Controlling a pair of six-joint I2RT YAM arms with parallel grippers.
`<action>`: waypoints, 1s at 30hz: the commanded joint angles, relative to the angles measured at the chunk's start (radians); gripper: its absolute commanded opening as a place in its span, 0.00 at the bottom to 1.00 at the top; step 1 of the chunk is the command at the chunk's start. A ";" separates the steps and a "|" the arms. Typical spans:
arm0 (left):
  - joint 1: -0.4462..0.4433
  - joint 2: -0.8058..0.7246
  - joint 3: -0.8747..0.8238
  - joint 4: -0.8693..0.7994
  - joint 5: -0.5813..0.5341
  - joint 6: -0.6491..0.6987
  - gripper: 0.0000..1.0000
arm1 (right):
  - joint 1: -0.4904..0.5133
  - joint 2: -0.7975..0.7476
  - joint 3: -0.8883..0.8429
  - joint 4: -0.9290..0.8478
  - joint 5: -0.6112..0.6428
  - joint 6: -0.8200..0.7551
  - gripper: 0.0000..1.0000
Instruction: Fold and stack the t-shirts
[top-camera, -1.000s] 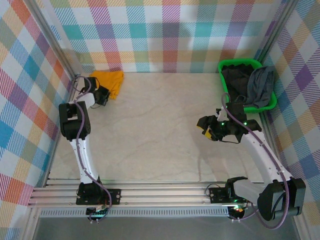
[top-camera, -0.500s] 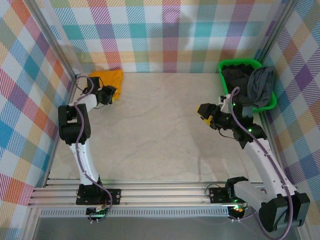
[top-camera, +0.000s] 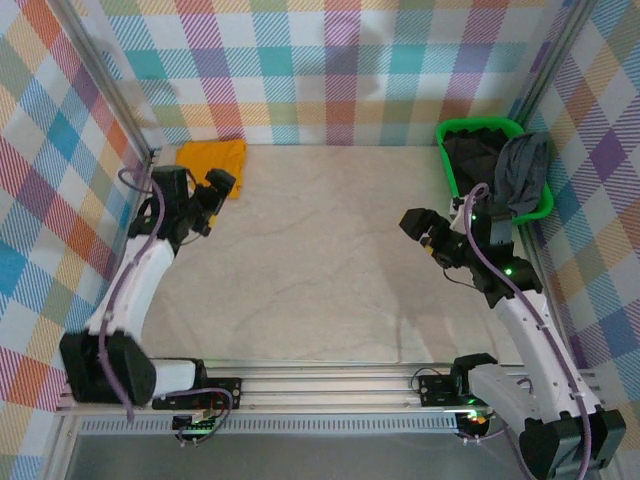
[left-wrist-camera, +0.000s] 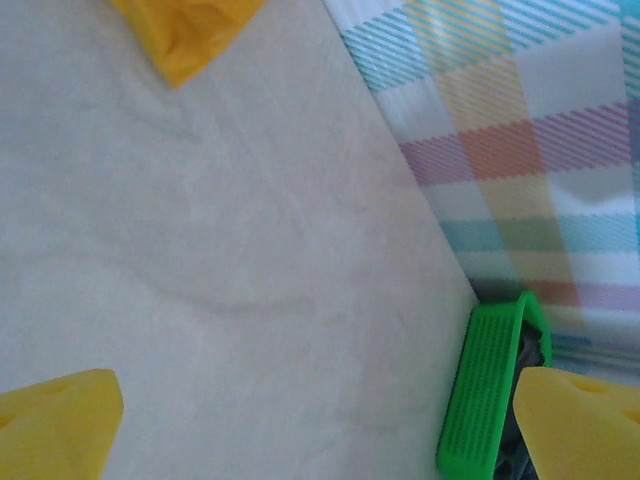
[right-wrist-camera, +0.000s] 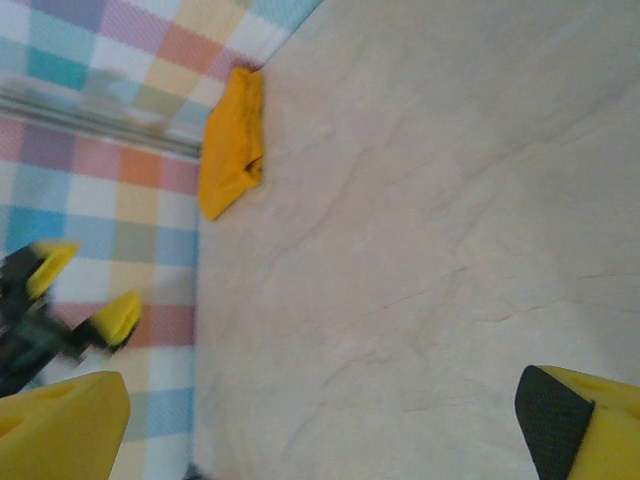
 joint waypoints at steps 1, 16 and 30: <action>-0.046 -0.154 -0.053 -0.298 -0.247 0.102 1.00 | -0.001 0.007 0.037 -0.163 0.265 -0.091 1.00; -0.104 -0.499 -0.879 0.594 -0.684 0.752 1.00 | -0.024 0.239 -0.532 0.823 0.701 -0.658 1.00; 0.023 0.242 -0.699 1.193 -0.394 0.808 1.00 | -0.139 0.636 -0.518 1.399 0.437 -0.744 1.00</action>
